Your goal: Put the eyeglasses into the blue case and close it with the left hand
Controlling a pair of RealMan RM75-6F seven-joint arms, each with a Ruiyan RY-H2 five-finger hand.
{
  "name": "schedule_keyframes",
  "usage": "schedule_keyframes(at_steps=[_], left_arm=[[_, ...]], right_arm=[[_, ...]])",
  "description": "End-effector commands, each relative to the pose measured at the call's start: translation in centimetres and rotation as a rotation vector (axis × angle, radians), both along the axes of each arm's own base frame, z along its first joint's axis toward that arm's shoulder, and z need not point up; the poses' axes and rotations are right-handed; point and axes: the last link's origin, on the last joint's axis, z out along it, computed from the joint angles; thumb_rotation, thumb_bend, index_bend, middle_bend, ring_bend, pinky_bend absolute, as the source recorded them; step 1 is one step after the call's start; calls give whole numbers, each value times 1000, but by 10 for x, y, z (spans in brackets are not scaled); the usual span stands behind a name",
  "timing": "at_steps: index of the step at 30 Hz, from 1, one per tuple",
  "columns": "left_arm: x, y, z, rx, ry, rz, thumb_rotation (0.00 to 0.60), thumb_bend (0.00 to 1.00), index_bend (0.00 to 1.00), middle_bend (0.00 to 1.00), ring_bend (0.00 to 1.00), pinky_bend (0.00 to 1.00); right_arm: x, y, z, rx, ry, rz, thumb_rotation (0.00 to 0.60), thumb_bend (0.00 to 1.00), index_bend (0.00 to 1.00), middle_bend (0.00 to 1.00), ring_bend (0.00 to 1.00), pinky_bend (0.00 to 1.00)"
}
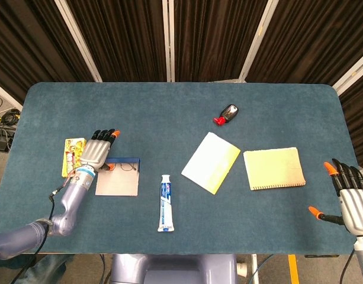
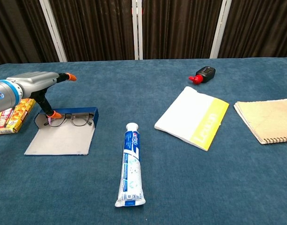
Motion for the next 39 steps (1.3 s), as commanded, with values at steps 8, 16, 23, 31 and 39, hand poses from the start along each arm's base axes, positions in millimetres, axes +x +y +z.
schedule_keyframes(at_steps=[8,16,23,31,39], left_arm=[[-8,-29,25,8,-53,-39,600,195,0,0,0,0],[-17,-87,42,-33,-54,-103,600,30,3,0,0,0],[-14,-123,38,-71,-6,-169,600,51,190,0,0,0],[-14,-133,18,-86,23,-170,600,165,286,0,0,0],[-13,-126,-5,-64,9,-155,600,189,309,0,0,0]], right_arm=[[2,3,3,-6,-5,16,600,0,0,0,0,0],[9,7,2,-19,5,81,600,0,0,0,0,0],[10,10,1,-29,6,121,600,0,0,0,0,0],[11,11,3,-27,0,125,600,0,0,0,0,0],[10,10,3,-24,-4,120,600,0,0,0,0,0]])
